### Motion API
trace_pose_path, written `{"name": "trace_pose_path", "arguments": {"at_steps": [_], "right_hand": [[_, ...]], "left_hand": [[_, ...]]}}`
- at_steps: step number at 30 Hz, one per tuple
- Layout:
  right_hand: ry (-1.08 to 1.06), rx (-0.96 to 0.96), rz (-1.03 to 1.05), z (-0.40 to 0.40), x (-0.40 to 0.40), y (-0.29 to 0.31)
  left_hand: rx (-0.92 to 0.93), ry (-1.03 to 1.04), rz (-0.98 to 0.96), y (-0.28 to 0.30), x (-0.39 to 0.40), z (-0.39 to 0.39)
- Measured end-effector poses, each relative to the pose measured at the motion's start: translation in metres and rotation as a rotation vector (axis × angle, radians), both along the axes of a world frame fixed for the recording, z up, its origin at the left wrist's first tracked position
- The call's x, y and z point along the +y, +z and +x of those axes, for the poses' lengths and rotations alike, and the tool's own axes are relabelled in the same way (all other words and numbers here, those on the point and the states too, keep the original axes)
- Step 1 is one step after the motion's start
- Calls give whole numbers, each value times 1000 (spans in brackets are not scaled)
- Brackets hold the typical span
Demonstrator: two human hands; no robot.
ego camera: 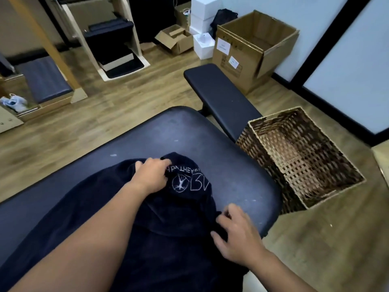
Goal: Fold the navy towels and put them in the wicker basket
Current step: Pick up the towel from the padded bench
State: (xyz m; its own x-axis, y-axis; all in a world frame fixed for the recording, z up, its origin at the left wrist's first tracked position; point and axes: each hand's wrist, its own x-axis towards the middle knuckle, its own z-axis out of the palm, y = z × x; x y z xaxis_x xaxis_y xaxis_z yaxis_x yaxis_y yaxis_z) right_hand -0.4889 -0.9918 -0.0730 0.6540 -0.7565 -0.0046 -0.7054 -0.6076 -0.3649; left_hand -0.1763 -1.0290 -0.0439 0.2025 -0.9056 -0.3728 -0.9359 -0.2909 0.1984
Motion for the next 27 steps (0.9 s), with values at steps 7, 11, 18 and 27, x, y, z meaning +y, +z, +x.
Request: {"name": "trace_pose_path", "arguments": {"at_steps": [7,11,18,27], "right_hand": [[-458,-2,444,49,-13,2],[-377,218,441,63,-14,3],[-776,-12,43,41,-30,18],[-413,-144,-106,-7,-48,28]], "left_hand": [[490,249,186,11,43,12],[481,243,227,3,57,16],[261,340,-224,15,33,11],[126,133,-75,27,3,-5]]}}
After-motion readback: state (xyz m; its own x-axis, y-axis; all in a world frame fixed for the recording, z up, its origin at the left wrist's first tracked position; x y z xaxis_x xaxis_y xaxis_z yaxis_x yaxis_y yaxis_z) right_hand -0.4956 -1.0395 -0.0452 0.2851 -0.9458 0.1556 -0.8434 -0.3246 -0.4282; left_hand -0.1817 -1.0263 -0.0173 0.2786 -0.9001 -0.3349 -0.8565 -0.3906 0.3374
